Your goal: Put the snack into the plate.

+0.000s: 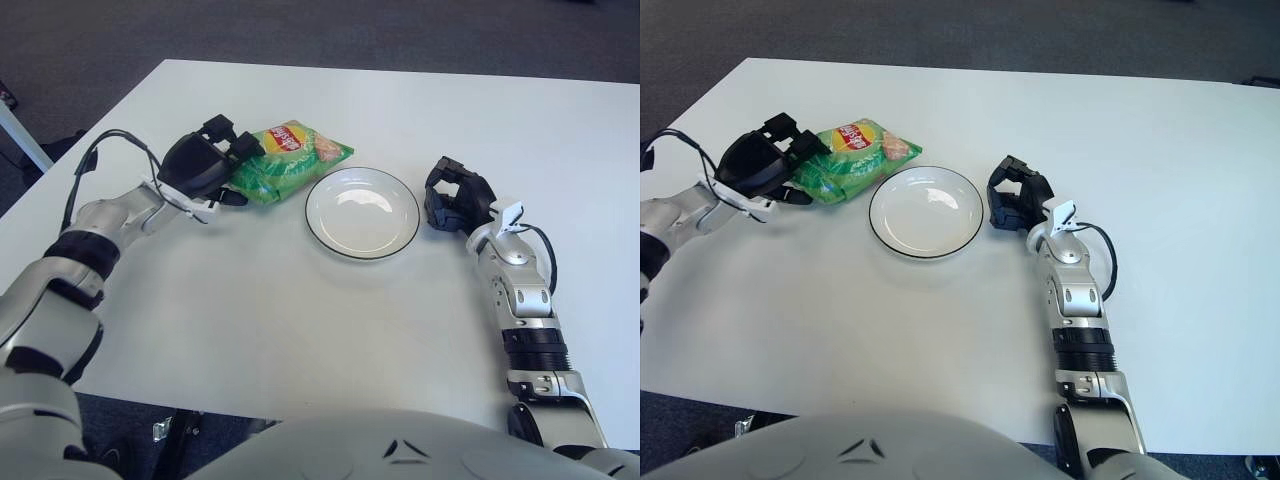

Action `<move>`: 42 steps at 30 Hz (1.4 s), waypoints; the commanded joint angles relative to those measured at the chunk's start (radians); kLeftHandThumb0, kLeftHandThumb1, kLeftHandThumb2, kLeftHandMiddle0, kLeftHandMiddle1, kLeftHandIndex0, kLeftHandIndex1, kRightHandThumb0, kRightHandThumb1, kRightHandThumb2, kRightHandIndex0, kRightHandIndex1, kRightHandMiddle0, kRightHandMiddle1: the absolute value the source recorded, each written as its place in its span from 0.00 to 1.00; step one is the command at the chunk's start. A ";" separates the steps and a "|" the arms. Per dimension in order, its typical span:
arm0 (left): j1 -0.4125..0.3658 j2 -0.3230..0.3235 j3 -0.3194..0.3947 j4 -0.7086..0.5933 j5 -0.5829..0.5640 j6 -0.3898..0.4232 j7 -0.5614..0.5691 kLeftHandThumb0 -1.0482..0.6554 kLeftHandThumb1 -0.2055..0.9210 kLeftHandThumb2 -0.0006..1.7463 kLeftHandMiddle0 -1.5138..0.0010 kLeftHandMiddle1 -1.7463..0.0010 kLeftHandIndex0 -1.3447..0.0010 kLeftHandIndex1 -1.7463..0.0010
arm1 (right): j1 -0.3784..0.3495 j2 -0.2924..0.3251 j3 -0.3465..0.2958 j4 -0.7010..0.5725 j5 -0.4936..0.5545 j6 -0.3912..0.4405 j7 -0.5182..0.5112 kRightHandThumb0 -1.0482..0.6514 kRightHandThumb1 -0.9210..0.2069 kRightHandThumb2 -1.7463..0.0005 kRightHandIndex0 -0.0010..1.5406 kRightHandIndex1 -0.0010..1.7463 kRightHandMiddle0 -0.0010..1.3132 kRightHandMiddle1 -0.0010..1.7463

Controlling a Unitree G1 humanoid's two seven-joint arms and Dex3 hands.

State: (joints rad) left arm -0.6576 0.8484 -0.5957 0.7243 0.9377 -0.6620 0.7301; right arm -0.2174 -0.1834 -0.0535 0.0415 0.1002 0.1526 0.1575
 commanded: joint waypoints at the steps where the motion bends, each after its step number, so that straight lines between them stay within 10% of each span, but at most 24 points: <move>1: 0.078 0.034 0.053 -0.084 -0.008 0.025 -0.018 0.29 0.78 0.50 0.83 0.26 0.93 0.20 | 0.041 -0.009 0.010 0.046 -0.028 0.064 -0.008 0.35 0.47 0.30 0.82 1.00 0.43 1.00; 30: 0.279 0.019 0.229 -0.292 0.000 0.042 -0.041 0.27 0.80 0.48 0.85 0.31 0.92 0.22 | 0.025 -0.024 0.018 0.063 -0.032 0.083 -0.004 0.35 0.46 0.30 0.81 1.00 0.42 1.00; 42: 0.254 -0.023 0.224 -0.209 0.013 0.010 0.040 0.22 0.82 0.39 0.98 0.62 1.00 0.47 | 0.023 -0.030 0.023 0.061 -0.029 0.095 -0.005 0.35 0.46 0.30 0.81 1.00 0.42 1.00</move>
State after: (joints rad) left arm -0.3859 0.8406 -0.3822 0.4898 0.9407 -0.6400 0.7324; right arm -0.2348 -0.2045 -0.0392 0.0596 0.0990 0.1868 0.1558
